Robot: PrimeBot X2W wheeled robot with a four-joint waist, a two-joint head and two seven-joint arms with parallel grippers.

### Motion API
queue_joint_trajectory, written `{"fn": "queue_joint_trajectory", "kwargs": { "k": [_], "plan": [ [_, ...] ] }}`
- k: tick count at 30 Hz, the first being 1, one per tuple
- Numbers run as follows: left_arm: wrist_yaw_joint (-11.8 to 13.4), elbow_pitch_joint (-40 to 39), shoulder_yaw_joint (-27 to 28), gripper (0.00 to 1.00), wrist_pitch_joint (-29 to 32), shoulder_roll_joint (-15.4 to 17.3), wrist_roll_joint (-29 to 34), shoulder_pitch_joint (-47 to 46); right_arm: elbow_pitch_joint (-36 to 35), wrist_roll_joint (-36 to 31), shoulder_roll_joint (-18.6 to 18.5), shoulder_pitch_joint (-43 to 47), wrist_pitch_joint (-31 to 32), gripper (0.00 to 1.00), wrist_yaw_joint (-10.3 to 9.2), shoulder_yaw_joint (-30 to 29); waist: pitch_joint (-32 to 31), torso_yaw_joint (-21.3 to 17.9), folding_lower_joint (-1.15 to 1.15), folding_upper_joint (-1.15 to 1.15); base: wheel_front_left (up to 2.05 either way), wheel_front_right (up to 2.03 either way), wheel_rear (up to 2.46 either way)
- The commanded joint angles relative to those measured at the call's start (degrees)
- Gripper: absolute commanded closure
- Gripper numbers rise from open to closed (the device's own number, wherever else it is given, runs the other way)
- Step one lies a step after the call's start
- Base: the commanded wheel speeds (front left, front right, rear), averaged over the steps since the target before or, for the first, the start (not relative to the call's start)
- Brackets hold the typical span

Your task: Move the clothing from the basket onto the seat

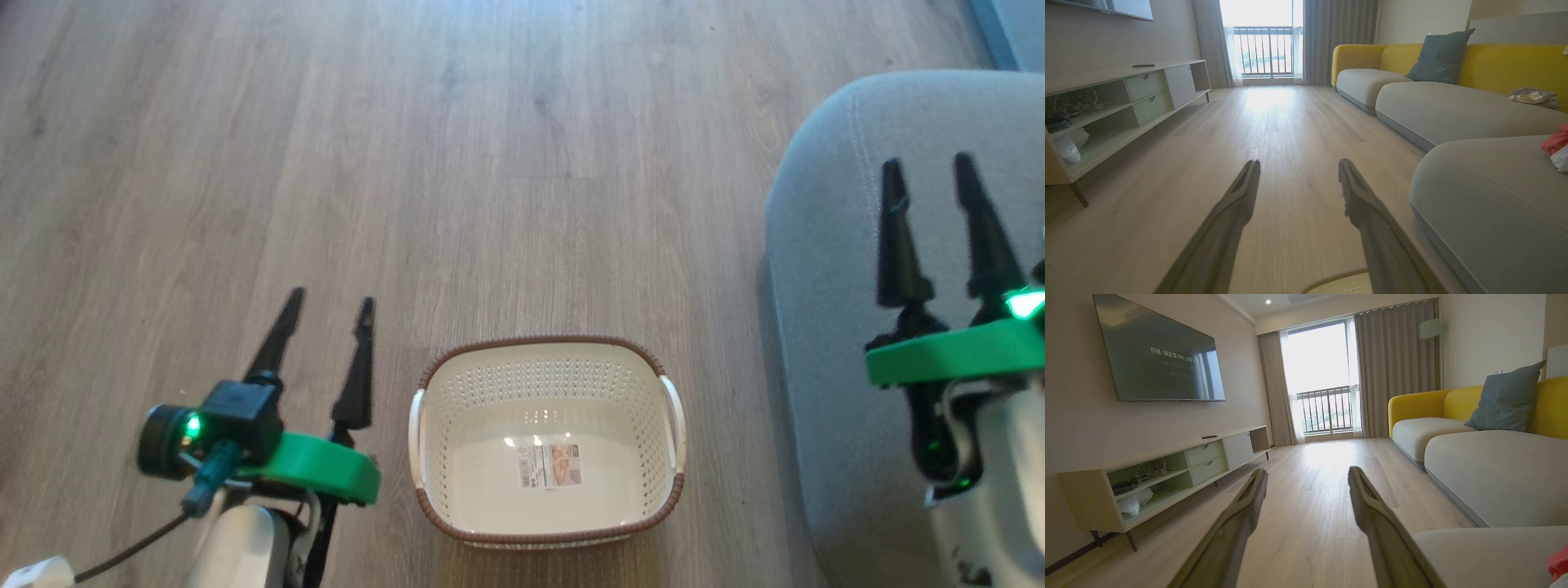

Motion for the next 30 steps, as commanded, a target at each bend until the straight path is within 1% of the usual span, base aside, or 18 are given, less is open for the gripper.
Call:
{"fn": "queue_joint_trajectory", "kwargs": {
  "k": [1, 6, 11, 13, 14, 18, 20, 25, 30],
  "plan": [
    [0.5, -1.9, 2.1, 0.00, -0.3, -0.2, -0.2, -1.6, -1.9, 0.0, -0.1, -0.4, -0.3, 0.00, -0.01, 1.3, -0.3, 0.4, 0.00, 0.00, 0.00, 0.00, 0.00],
    [3.4, -1.5, 2.8, 0.00, -0.3, -0.3, -1.7, -0.6, -1.4, -1.2, 2.0, 2.5, -0.3, 0.00, -0.01, 2.0, -0.8, 1.4, 0.00, 0.00, 0.00, 0.00, 0.00],
    [5.9, -0.3, 3.3, 0.00, -0.3, -0.3, -1.2, 0.6, -0.9, -2.4, 4.2, 5.9, -0.3, 0.00, -0.01, 2.7, -1.3, 2.1, 0.00, 0.00, 0.00, 0.00, 0.00],
    [6.1, 0.7, 3.6, 0.00, -0.3, -0.3, -4.1, 1.1, -0.8, -2.8, 4.9, 7.1, -0.3, 0.00, -0.01, 3.0, -1.3, 2.3, 0.00, 0.00, 0.00, 0.00, 0.00],
    [6.0, 0.7, 4.0, 0.00, -0.3, -0.3, -4.9, 1.1, -0.8, -3.1, 5.2, 7.5, -0.3, 0.00, -0.01, 3.0, -1.2, 2.4, 0.00, 0.00, 0.00, 0.00, 0.00],
    [5.3, -0.3, 4.6, 0.00, -0.3, -0.3, -4.5, 1.5, -0.7, -4.0, 6.1, 8.8, -0.3, 0.00, -0.01, 3.0, -1.0, 2.7, 0.00, 0.00, 0.00, 0.00, 0.00],
    [4.9, -0.2, 4.8, 0.00, -0.3, -0.3, -5.2, 1.9, -0.6, -4.6, 6.4, 9.3, -0.3, 0.00, -0.01, 3.3, -1.0, 2.9, 0.00, 0.00, 0.00, 0.00, 0.00],
    [3.3, -0.9, 4.9, 0.00, -0.3, -0.3, -5.3, 2.3, 0.0, -5.8, 6.9, 9.9, -0.3, 0.00, -0.01, 3.1, -1.0, 3.1, 0.00, 0.00, 0.00, 0.00, 0.00],
    [0.5, -2.4, 3.0, 0.00, -0.3, -0.3, -3.7, 2.6, 0.7, -6.7, 7.4, 10.2, -0.3, 0.00, -0.01, 0.9, -1.1, 3.2, 0.00, 0.00, 0.00, 0.00, 0.00]
  ]
}}
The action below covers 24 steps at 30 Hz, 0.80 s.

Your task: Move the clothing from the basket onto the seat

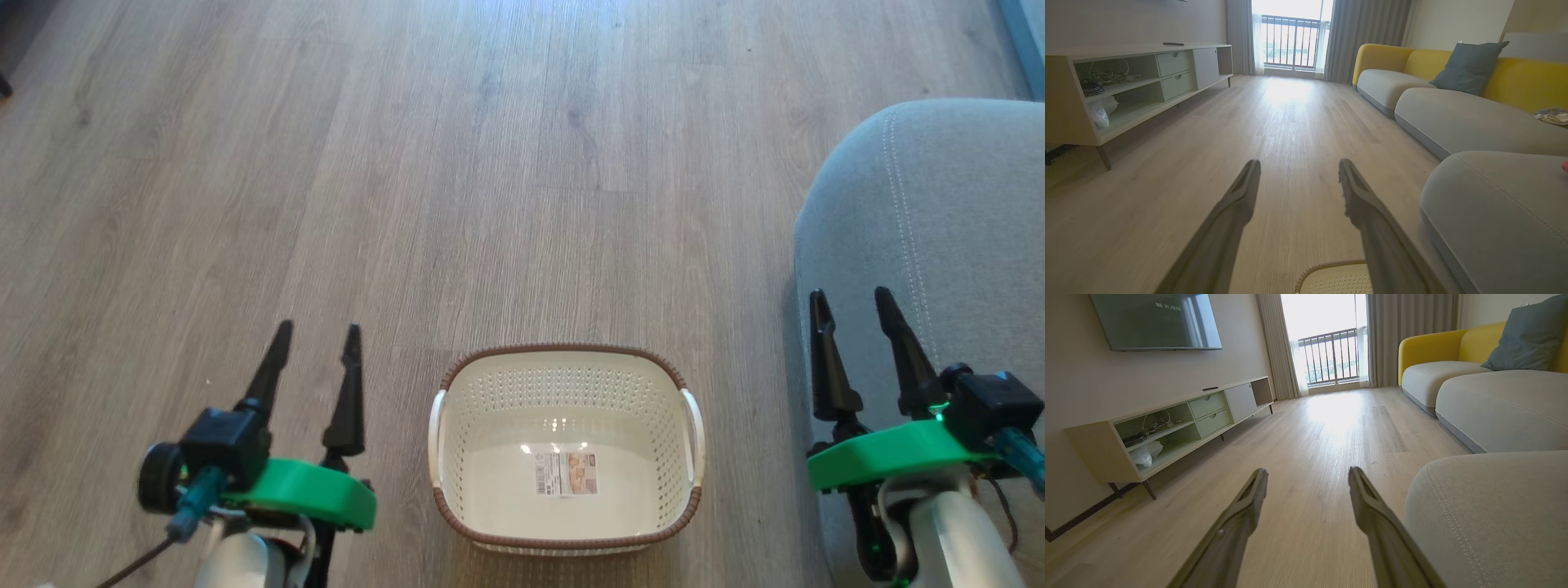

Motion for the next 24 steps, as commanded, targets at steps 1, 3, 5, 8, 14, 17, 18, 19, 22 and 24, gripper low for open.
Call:
{"fn": "queue_joint_trajectory", "kwargs": {
  "k": [1, 3, 5, 8, 14, 17, 18, 19, 22, 24],
  "plan": [
    [-0.9, -2.2, 0.8, 0.00, -0.3, 0.0, 0.1, -0.8, -1.5, -0.8, 0.4, -0.4, -0.3, 0.00, -0.01, 0.7, -0.1, 0.0, 0.00, 0.00, 0.00, 0.00, 0.00],
    [-2.7, -2.2, -0.3, 0.00, -0.3, 0.0, -0.6, -0.7, -1.3, -1.0, 0.5, -0.4, -0.3, 0.00, -0.01, 0.3, -0.2, -0.1, 0.00, 0.00, 0.00, 0.00, 0.00],
    [-3.8, -2.9, -0.6, 0.00, -0.3, 0.0, -0.6, -0.8, -1.2, -1.2, 0.5, -0.4, -0.3, 0.00, -0.01, 0.1, -0.3, -0.2, 0.00, 0.00, 0.00, 0.00, 0.00],
    [-4.3, -3.3, -0.8, 0.00, -0.3, 0.0, -0.3, -0.7, -1.1, -1.3, 0.6, -0.5, -0.3, 0.00, -0.01, 0.0, -0.3, -0.4, 0.00, 0.00, 0.00, 0.00, 0.00],
    [-4.7, -3.1, -0.9, 0.00, -0.3, 0.0, -1.1, -0.3, -1.1, -1.4, 0.7, -0.4, -0.3, 0.00, -0.01, -0.1, -0.5, -0.8, 0.00, 0.00, 0.00, 0.00, 0.00],
    [-4.9, -2.5, -0.7, 0.00, -0.3, 0.0, -1.5, -0.4, -1.0, -1.7, 0.7, -0.4, -0.3, 0.00, -0.01, -0.2, -0.6, -0.8, 0.00, 0.00, 0.00, 0.00, 0.00],
    [-4.9, -2.4, -0.6, 0.00, -0.3, 0.0, -1.6, -0.4, -1.0, -1.7, 0.7, -0.4, -0.3, 0.00, -0.01, -0.2, -0.6, -0.8, 0.00, 0.00, 0.00, 0.00, 0.00],
    [-4.9, -2.3, -0.5, 0.00, -0.3, 0.0, -1.8, -0.3, -1.0, -1.7, 0.7, -0.4, -0.3, 0.00, -0.01, -0.2, -0.7, -0.9, 0.00, 0.00, 0.00, 0.00, 0.00],
    [-4.9, -2.1, -0.3, 0.00, -0.3, 0.0, -1.9, -0.3, -1.0, -1.2, 0.7, -0.4, -0.3, 0.00, -0.01, -0.3, -0.8, -0.9, 0.00, 0.00, 0.00, 0.00, 0.00],
    [-4.8, -2.0, -0.3, 0.00, -0.3, 0.0, -1.8, -0.2, -1.1, -0.9, 0.7, -0.4, -0.3, 0.00, -0.01, -0.3, -0.8, -1.0, 0.00, 0.00, 0.00, 0.00, 0.00]
  ]
}}
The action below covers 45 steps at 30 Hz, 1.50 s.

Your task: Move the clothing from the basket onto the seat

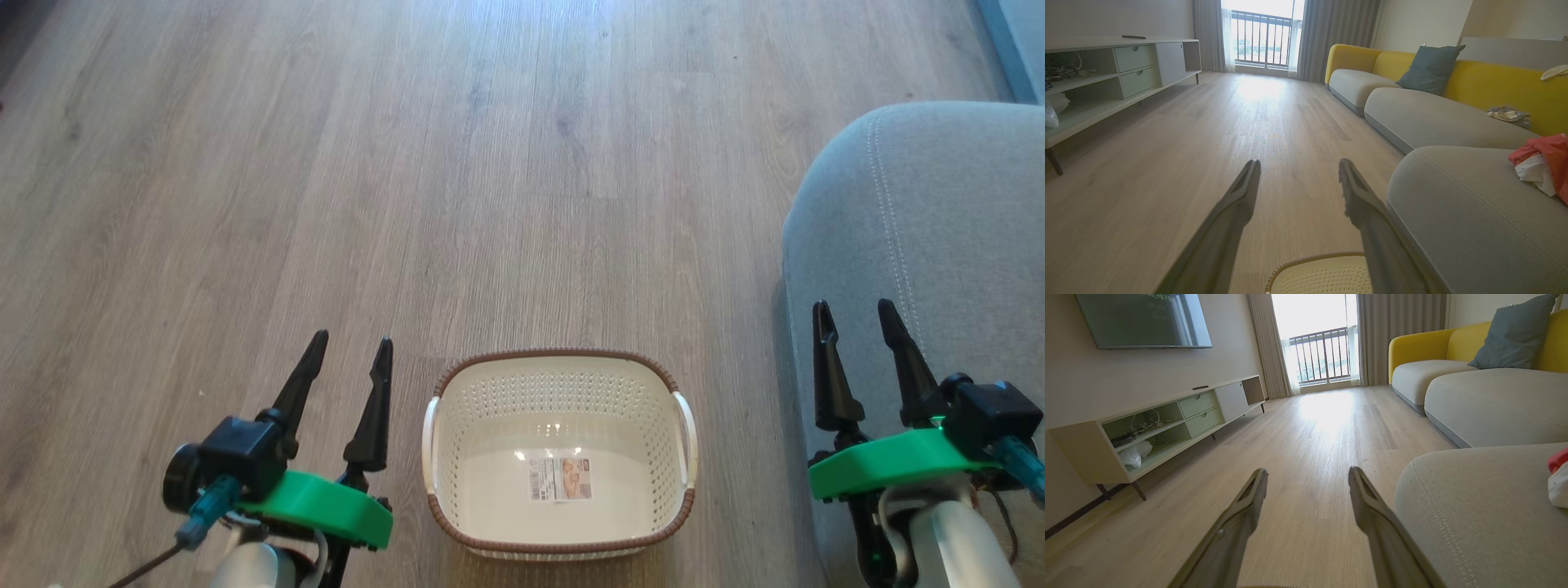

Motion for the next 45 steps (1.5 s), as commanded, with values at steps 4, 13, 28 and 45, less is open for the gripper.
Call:
{"fn": "queue_joint_trajectory", "kwargs": {
  "k": [4, 13, 28, 45],
  "plan": [
    [0.2, -1.8, 2.0, 0.00, -0.3, 0.0, -0.3, -1.3, -1.8, 0.2, 0.2, -1.4, -0.3, 0.00, -0.01, 1.0, 0.3, -0.1, 0.00, 0.00, 0.00, 0.00, 0.00],
    [0.2, -2.3, 2.0, 0.00, -0.3, 0.0, 0.9, -1.7, -1.8, 0.5, 0.2, -1.8, -0.3, 0.00, -0.01, 0.6, 0.9, -0.3, 0.00, 0.00, 0.00, 0.00, 0.00],
    [0.5, -1.9, 1.8, 0.00, -0.3, 0.0, 1.2, -2.1, -1.8, 0.5, 0.2, -2.2, -0.3, 0.00, -0.01, 0.4, 1.4, -0.3, 0.00, 0.00, 0.00, 0.00, 0.00],
    [0.0, 1.5, 0.0, 1.00, 0.0, 0.0, 0.3, 0.2, 1.3, 0.6, 0.1, 0.1, 0.1, 1.00, 0.00, -0.9, 2.2, -0.2, 0.00, 0.00, 0.00, 0.00, 0.00]
  ]
}}
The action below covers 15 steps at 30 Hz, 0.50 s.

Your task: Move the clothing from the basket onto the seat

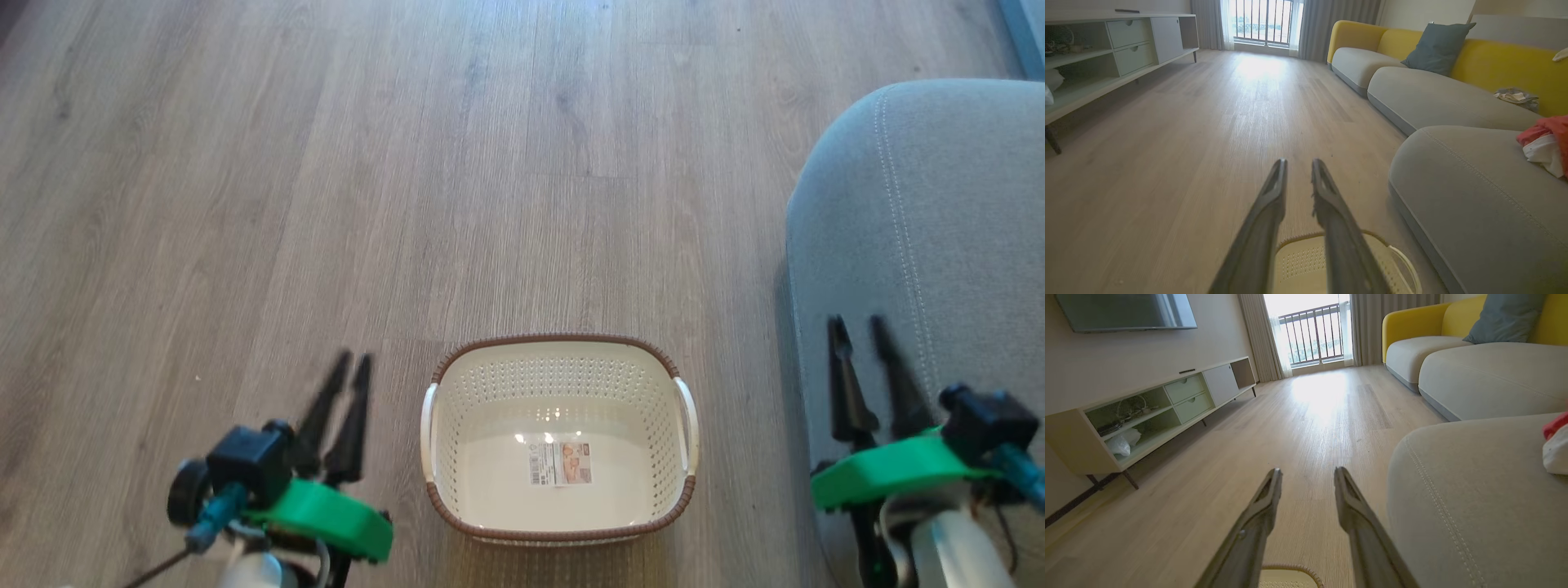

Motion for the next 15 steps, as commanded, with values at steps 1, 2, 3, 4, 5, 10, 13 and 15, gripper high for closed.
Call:
{"fn": "queue_joint_trajectory", "kwargs": {
  "k": [1, 2, 3, 4, 5, 10, 13, 15],
  "plan": [
    [0.0, 1.2, 0.0, 1.00, 0.0, 0.0, -0.1, 0.4, 1.2, 0.0, 0.0, 0.4, 0.0, 1.00, 0.00, 0.0, 0.0, 0.0, 0.00, 0.00, 0.00, 0.00, 0.00],
    [0.0, 2.2, 0.0, 1.00, 0.0, 0.0, -0.1, 0.9, 2.3, 0.1, 0.0, 0.8, 0.0, 1.00, 0.00, 0.0, 0.0, 0.0, 0.00, 0.00, 0.00, 0.00, 0.00],
    [0.0, 2.2, 0.0, 1.00, 0.1, 0.0, -0.7, 1.0, 2.3, 0.7, 0.0, 0.8, 0.2, 1.00, 0.00, 0.0, 0.0, 0.0, 0.00, 0.00, 0.00, 0.00, 0.00],
    [0.0, 2.1, 0.1, 1.00, 0.2, 0.0, -1.4, 1.0, 2.3, 1.3, 0.0, 0.7, 0.3, 1.00, 0.00, 0.0, 0.0, -0.1, 0.00, 0.00, 0.00, 0.00, 0.00],
    [-0.1, 2.1, 0.2, 1.00, 0.3, 0.1, -2.1, 1.0, 2.3, 1.9, 0.0, 0.7, 0.5, 1.00, 0.00, 0.0, -0.1, -0.2, 0.00, 0.00, 0.00, 0.00, 0.00],
    [-0.2, 2.4, 0.6, 1.00, 0.9, 0.3, -5.6, 0.7, 2.4, 5.0, 0.0, 0.6, 1.4, 1.00, 0.00, -0.2, -0.2, -0.5, 0.00, 0.00, 0.00, 0.00, 0.00],
    [-0.3, 2.6, 0.8, 1.00, 1.3, 0.5, -7.7, 0.5, 2.5, 6.9, 0.0, 0.4, 1.9, 1.00, 0.00, -0.2, -0.3, -0.6, 0.00, 0.00, 0.00, 0.00, 0.00],
    [-0.4, 2.8, 1.0, 1.00, 1.6, 0.6, -9.0, 0.4, 2.5, 8.2, 0.0, 0.4, 2.2, 1.00, 0.00, -0.3, -0.4, -0.7, 0.00, 0.00, 0.00, 0.00, 0.00]
  ]
}}
